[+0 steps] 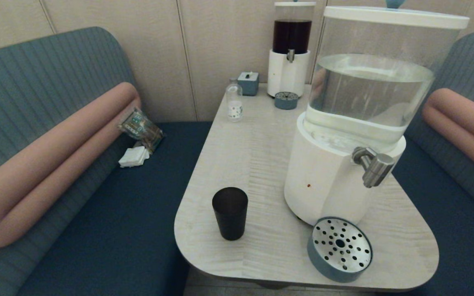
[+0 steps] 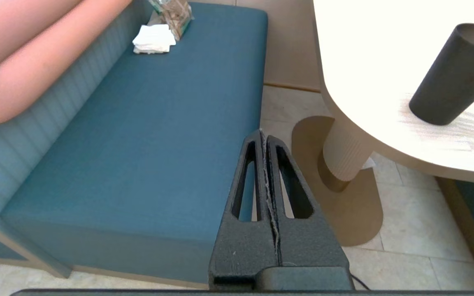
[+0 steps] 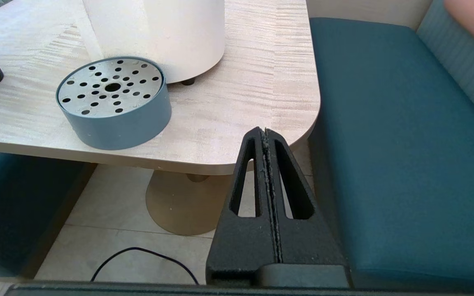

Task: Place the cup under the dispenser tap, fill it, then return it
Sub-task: Pick up the cup

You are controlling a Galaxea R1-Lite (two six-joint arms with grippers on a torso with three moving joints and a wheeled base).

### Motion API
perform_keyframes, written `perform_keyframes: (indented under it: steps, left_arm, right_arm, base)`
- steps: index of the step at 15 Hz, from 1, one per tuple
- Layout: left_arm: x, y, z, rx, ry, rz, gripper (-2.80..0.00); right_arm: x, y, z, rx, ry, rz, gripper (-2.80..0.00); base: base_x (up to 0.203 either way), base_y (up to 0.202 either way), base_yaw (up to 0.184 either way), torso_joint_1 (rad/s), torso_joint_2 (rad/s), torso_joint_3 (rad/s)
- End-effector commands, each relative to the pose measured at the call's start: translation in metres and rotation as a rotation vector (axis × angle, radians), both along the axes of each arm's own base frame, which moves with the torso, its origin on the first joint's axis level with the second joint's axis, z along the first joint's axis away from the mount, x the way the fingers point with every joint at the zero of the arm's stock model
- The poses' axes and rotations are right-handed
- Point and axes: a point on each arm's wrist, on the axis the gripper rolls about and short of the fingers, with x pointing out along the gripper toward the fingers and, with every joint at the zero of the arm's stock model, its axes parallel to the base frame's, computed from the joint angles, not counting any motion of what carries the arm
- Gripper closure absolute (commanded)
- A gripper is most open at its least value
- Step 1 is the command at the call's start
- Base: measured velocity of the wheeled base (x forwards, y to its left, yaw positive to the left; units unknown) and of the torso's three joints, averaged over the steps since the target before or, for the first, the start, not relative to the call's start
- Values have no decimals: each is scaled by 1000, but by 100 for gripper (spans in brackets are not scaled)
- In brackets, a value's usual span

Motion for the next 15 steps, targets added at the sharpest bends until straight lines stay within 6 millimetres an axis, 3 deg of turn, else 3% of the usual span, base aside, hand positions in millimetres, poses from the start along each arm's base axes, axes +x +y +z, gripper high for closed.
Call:
perform_keyframes:
  steps: [1, 11, 13, 15]
  left_arm:
    - [0, 0, 0, -3, -1, -1, 0]
    - [-1, 0, 3, 61, -3, -22, 0]
    - [-8, -1, 25, 53, -63, -60, 0]
    - [-22, -3, 72, 22, -135, -128, 0]
  right_arm:
    - [0, 0, 0, 0, 1, 1, 0]
    - [0, 0, 0, 0, 1, 0, 0]
    - [0, 0, 0, 0, 1, -1, 0]
    - [0, 0, 0, 0, 1, -1, 0]
  base:
    - [0, 0, 0, 0, 0, 0]
    - [0, 0, 0, 0, 0, 0]
    - [0, 0, 0, 0, 0, 0]
    - [0, 0, 0, 0, 0, 0]
